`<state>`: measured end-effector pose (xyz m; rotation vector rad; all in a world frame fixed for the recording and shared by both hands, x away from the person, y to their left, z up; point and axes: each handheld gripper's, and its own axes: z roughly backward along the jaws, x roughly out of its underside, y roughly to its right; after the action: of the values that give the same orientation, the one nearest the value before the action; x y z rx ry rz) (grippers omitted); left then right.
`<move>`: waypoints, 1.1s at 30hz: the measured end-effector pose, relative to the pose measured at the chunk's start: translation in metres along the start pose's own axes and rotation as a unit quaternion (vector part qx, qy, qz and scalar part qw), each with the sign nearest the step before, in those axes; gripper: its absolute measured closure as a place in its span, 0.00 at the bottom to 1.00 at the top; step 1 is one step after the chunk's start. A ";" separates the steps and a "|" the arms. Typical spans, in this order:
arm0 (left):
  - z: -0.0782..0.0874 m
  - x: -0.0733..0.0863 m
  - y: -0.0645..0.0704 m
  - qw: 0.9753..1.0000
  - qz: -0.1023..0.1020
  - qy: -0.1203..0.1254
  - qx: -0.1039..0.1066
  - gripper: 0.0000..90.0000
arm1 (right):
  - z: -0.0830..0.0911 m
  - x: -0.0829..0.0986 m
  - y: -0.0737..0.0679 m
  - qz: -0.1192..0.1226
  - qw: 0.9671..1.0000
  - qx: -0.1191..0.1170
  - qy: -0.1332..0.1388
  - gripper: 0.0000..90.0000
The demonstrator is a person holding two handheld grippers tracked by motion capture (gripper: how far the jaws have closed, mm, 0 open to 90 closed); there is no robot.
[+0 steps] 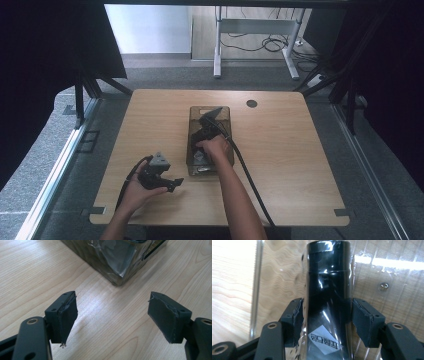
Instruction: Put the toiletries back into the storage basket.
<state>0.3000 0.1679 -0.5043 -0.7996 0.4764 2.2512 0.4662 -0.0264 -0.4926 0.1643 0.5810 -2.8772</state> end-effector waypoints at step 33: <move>0.000 0.002 -0.001 1.000 0.001 -0.003 -0.008 0.27 | 0.081 0.047 0.027 0.152 0.985 -0.036 0.076 0.46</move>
<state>0.2995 0.1697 -0.5059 -0.8002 0.4567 2.2613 0.4203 -0.0910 -0.4351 0.4256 0.6254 -2.5589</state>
